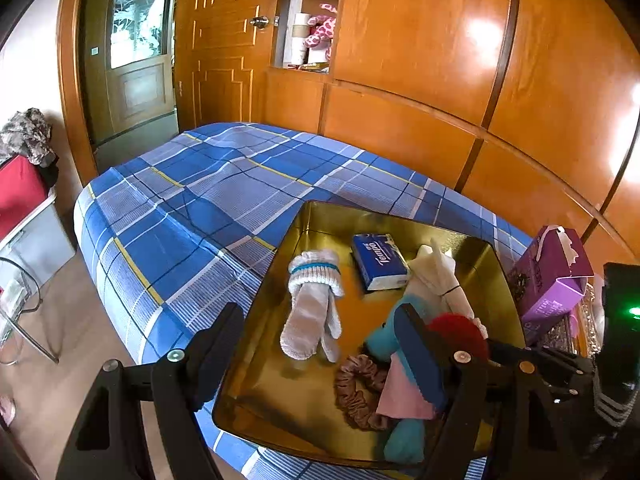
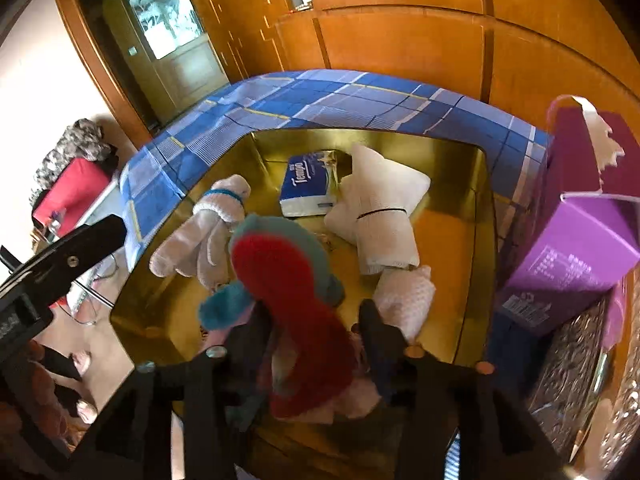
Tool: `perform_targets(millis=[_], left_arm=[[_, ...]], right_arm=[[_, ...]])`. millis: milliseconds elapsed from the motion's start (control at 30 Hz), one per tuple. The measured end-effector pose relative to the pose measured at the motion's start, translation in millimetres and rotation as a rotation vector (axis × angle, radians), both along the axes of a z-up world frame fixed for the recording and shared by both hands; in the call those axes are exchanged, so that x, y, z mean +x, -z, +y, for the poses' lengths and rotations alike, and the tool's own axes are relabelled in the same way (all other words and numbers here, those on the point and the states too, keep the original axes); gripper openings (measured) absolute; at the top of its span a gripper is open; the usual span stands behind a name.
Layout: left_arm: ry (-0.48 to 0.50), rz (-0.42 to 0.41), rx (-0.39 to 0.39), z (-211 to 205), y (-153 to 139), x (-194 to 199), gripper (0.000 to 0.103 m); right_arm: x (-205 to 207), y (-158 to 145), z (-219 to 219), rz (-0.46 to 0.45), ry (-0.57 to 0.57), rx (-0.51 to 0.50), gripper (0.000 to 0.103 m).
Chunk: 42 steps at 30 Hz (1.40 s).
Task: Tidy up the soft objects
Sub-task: 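Carry the red slipper with the right tool into the gold tray and release, then move both tools back toward the wet-wipe bag and pink towel on the bed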
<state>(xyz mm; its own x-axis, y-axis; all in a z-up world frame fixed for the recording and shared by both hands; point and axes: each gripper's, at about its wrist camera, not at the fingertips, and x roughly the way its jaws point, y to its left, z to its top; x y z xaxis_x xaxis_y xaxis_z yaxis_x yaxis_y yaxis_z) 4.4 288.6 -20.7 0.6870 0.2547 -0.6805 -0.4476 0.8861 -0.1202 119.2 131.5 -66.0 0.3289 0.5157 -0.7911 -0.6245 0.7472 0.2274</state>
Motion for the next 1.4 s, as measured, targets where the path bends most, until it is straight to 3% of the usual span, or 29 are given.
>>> perform_targets(millis=[100,400,667,1033,1400], left_arm=[[0.017,0.001,-0.003,-4.5,0.7,0.5,0.078],[0.080,-0.026,0.049,-33.4,-13.5,0.9,0.078],[0.160,-0.048,0.060,-64.8,-26.7,-1.7,0.078],[0.330,-0.069,0.108,-127.6,-43.9,-0.1,0.078],[0.526,-0.097,0.178,-199.2,-64.4,11.5,0.080]], right_arm=[[-10.9,-7.9,-8.1,-0.024,-0.009,0.007,0.055],[-53.7,-43.9,-48.2,-0.196,0.021,0.027,0.055],[-72.7,-63.1,-100.2,-0.296,0.114,0.031,0.055],[-76.7,-73.9,-202.9,-0.325,0.357,0.049,0.055],[-85.2,-50.7,-324.0,-0.265,0.647,-0.002,0.055]])
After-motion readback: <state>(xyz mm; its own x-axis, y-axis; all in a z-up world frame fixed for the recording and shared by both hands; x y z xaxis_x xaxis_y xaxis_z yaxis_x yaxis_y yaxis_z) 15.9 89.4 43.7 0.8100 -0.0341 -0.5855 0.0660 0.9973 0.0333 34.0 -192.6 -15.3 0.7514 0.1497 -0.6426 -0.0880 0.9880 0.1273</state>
